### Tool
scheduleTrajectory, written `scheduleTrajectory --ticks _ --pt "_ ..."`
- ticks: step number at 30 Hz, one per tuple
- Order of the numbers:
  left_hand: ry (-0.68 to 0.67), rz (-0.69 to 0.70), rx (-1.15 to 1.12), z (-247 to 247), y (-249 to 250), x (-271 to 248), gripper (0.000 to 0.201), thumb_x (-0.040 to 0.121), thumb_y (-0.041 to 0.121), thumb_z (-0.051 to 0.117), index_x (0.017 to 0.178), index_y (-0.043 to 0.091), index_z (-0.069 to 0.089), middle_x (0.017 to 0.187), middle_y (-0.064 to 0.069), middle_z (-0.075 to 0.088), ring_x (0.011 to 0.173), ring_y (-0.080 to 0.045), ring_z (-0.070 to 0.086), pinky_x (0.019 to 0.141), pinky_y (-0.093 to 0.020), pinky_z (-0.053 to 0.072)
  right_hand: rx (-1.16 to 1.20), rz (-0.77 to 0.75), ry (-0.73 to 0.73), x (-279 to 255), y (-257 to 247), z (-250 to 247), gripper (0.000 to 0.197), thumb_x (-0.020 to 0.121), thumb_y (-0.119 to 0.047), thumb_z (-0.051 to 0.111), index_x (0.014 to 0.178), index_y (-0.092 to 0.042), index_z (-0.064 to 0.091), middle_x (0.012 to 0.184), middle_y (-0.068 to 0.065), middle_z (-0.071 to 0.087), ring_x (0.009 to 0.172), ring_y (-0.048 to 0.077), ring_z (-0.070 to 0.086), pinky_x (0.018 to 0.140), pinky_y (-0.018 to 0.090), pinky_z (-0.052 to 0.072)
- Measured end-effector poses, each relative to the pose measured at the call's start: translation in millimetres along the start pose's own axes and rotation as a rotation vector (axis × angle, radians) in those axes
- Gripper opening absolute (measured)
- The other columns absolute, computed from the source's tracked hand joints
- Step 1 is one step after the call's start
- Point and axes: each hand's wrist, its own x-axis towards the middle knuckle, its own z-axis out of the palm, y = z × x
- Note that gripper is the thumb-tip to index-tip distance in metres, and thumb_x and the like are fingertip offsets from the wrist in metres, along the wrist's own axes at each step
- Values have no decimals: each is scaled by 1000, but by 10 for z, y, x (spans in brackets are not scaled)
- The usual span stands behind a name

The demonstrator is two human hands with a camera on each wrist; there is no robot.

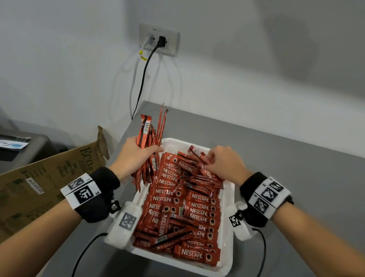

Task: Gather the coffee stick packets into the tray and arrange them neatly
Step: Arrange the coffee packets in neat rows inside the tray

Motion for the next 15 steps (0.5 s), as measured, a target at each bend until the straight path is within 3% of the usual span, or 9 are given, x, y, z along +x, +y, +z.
scheduleTrajectory --ticks 2,5,8,11,15 --pt "-11 -1 -2 23 3 4 10 85 12 64 82 19 58 78 1 64 65 -5 65 65 -17 49 89 -87 -172 -273 -152 -6 20 80 -25 72 94 -12 68 85 -3 63 77 12 60 70 23 48" --pt "-30 -2 -4 63 24 2 9 85 12 64 84 19 58 81 1 64 73 -10 63 69 -19 49 40 -230 -506 -626 -375 148 26 79 -27 74 97 -9 68 93 0 65 84 14 61 81 25 50" --pt "-38 -6 -10 77 39 -4 9 85 12 63 85 19 59 81 2 64 75 -10 63 69 -19 48 -28 -280 -634 -809 -461 299 34 78 -31 74 99 -5 68 98 6 69 82 15 61 77 25 50" --pt "-30 -7 -12 66 44 -10 10 85 12 63 84 20 58 81 2 63 74 -10 63 67 -18 47 -27 -251 -575 -768 -437 267 37 79 -38 73 100 -7 70 95 2 71 78 10 61 73 21 48" --pt "-21 -5 -10 51 29 -13 10 85 12 63 84 20 58 82 0 64 76 -11 63 67 -18 48 -96 -97 -179 -371 -172 161 29 81 -32 71 101 -11 66 99 0 67 87 14 62 72 22 46"
